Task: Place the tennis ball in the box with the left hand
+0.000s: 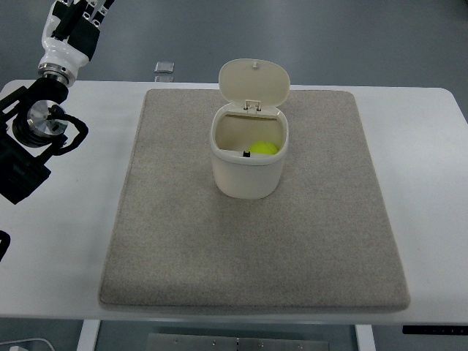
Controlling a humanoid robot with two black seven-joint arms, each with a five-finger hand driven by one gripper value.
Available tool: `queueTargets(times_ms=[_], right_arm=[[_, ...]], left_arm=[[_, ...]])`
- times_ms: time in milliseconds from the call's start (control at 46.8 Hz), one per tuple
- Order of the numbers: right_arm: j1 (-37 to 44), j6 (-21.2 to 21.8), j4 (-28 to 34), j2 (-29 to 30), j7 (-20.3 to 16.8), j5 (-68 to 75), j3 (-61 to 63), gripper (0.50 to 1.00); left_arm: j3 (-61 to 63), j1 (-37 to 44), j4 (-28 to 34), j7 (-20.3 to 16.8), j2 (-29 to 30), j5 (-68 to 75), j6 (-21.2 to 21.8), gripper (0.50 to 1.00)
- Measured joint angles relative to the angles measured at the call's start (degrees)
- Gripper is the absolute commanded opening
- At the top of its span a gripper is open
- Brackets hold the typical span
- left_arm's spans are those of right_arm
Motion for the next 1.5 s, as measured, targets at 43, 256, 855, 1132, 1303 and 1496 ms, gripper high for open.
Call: queueTargets(times_ms=[43, 256, 855, 1132, 1303, 1496], right_arm=[[0.01, 0.00, -0.01, 0.00, 0.00, 0.00, 0.00, 0.938], [0.01, 0.00, -0.01, 0.00, 0.00, 0.00, 0.00, 0.938], [0.01, 0.00, 0.00, 0.00, -0.02, 0.00, 0.00, 0.938], [0.01, 0.00, -0.01, 0.00, 0.00, 0.00, 0.00, 0.938], [0.01, 0.00, -0.01, 0.00, 0.02, 0.00, 0.00, 0.938], [0.01, 0.00, -0.01, 0.00, 0.00, -0.02, 0.00, 0.938]], left_arm=[[-0.07, 0.01, 1.30, -0.06, -0.97, 0.00, -0.12, 0.836], [-3.02, -0.34, 4.48, -0.03, -3.23, 0.03, -0.17, 0.842], [-3.14, -0.46, 11.70, 0.01, -3.37, -0.49, -1.64, 0.849], [-3.14, -0.13, 11.91, 0.01, -3.20, -0.49, -1.43, 0.849], [-3.05, 0.13, 12.89, 0.01, -3.20, -0.47, -1.39, 0.849], [-3.04, 0.30, 12.92, 0.01, -3.26, -0.39, -1.14, 0.849]])
